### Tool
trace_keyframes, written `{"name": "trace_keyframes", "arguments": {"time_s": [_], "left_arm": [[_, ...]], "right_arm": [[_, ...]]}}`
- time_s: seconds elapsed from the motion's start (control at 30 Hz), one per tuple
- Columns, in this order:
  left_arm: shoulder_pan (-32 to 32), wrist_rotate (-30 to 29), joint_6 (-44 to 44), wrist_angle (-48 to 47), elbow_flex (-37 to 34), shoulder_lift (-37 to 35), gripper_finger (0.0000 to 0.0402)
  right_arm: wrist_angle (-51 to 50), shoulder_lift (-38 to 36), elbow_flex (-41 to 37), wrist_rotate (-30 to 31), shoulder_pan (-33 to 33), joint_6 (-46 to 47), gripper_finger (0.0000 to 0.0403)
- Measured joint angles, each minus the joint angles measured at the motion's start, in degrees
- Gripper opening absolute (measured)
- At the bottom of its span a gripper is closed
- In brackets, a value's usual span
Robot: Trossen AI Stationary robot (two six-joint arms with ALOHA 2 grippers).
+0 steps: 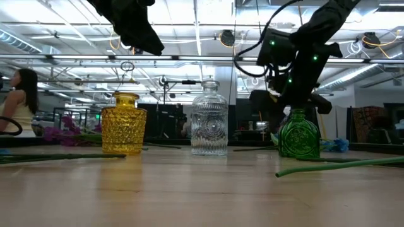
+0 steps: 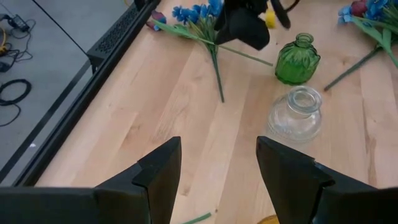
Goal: Sort flowers into vase by color
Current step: Put the top right red tulip into the transparent vase
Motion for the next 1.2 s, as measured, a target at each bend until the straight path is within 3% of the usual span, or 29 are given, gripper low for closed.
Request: {"name": "trace_keyframes", "arguments": {"time_s": [0.27,0.53,0.87,1.2], "left_arm": [[-0.02,0.02,0.00,1.31,0.00,0.00,0.0215],[0.00,0.02,0.37,1.47,0.00,0.00,0.0215],[-0.02,0.02,0.35,1.62,-0.02,-0.02,0.0215],[0.00,0.02,0.07,1.60,0.00,-0.02,0.0215]], "right_arm": [[2.81,5.70,-0.02,-0.30,-0.23,0.59,0.0183],[2.97,6.56,-0.02,-0.40,-0.43,0.59,0.0178],[2.88,6.55,-0.02,-1.72,-1.09,0.72,0.0078],[1.61,6.55,-0.02,-1.56,-1.27,-0.05,0.0051]]}}
